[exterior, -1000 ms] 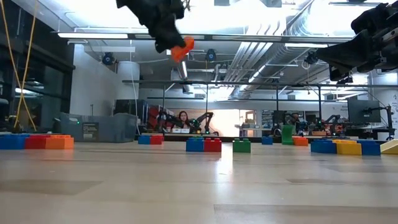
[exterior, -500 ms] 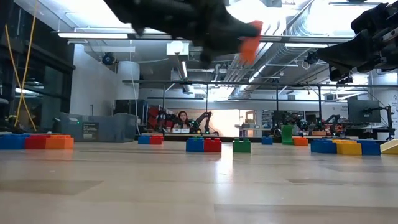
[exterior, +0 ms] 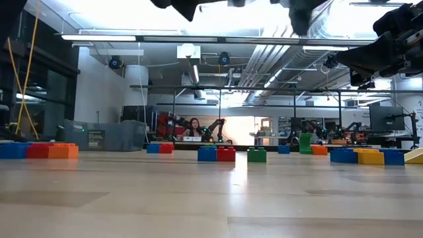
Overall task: Sort blocks by size
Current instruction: Put the top orange game piece into the blue bin, then adjust the blue game piece and the other game piece to the center
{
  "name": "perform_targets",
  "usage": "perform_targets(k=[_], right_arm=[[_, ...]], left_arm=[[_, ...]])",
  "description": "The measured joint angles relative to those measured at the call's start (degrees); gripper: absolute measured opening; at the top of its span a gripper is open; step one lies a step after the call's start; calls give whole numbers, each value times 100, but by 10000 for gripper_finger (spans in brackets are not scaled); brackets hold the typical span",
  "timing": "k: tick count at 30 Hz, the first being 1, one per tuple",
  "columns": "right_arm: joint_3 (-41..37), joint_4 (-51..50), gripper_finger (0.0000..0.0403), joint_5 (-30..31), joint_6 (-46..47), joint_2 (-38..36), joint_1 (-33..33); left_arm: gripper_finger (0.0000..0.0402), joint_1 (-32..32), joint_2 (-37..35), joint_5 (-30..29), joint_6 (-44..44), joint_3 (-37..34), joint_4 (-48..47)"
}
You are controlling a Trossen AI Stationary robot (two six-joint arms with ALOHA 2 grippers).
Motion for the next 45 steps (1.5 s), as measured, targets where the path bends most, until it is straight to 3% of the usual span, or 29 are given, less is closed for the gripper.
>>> perform_targets(k=[18, 25, 28, 35, 40, 45], right_arm=[[-2, 2, 2, 0, 1, 0, 0], [-1, 1, 2, 0, 0, -6, 0], [-1, 0, 2, 0, 0, -2, 0], [0, 0, 2, 0, 0, -2, 0], [0, 1, 2, 0, 0, 0, -1], [-1, 0, 2, 0, 0, 0, -1]], left_arm=[[100, -287, 1914, -525, 442, 2340, 107], [232, -296, 2153, -907, 922, 2568, 98], [268, -280, 2113, -949, 924, 2568, -143], [287, -25, 1007, -932, 1104, 2568, -1916], [288, 528, -142, -205, 883, 2344, -3344], [288, 1152, -1384, 230, 251, 1243, -3067]])
